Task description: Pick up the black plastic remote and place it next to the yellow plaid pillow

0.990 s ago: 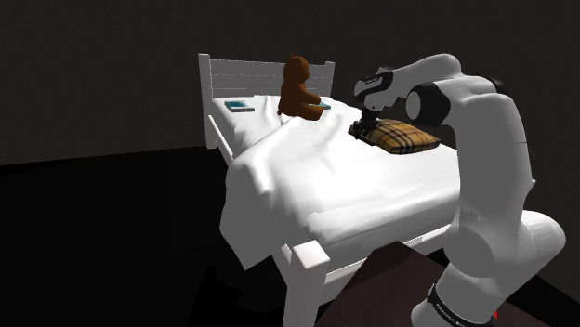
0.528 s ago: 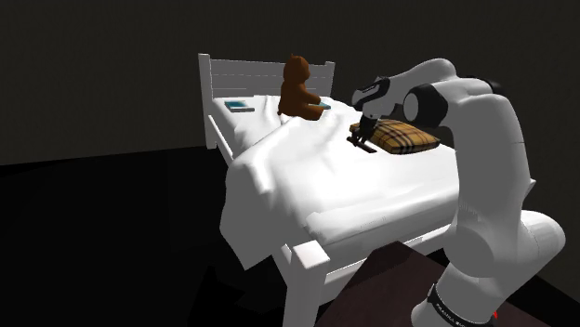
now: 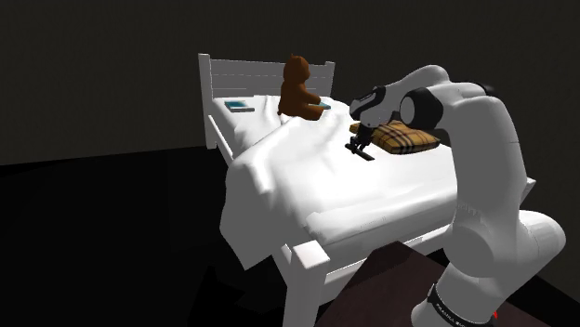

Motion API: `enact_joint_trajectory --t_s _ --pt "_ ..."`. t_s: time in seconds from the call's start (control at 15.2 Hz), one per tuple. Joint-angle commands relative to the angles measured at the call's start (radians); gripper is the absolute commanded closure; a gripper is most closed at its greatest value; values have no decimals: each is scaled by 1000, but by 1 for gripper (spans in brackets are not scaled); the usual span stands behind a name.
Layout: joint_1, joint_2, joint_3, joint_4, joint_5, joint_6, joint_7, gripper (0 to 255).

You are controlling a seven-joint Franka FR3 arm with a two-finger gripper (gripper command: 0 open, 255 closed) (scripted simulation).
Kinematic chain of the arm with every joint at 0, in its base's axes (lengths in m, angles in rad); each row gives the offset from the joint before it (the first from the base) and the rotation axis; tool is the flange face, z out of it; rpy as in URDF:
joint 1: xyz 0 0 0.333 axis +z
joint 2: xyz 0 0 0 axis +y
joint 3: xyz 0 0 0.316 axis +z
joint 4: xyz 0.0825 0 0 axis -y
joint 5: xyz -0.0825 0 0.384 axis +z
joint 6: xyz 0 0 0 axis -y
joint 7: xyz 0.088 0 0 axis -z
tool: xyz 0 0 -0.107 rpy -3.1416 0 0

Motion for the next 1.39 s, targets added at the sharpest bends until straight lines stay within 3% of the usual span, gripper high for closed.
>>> enact_joint_trajectory --t_s 0.0,0.59,0.66,0.99,1.32 --pt "-3 16 4 -4 6 20 -5 255" --pt "-4 23 7 -8 10 31 -8 255" --pt "-4 23 7 -8 10 31 -8 0" --pt "-4 23 7 -9 10 31 -8 0" --pt "11 -67 -14 -28 -18 -37 6 0"
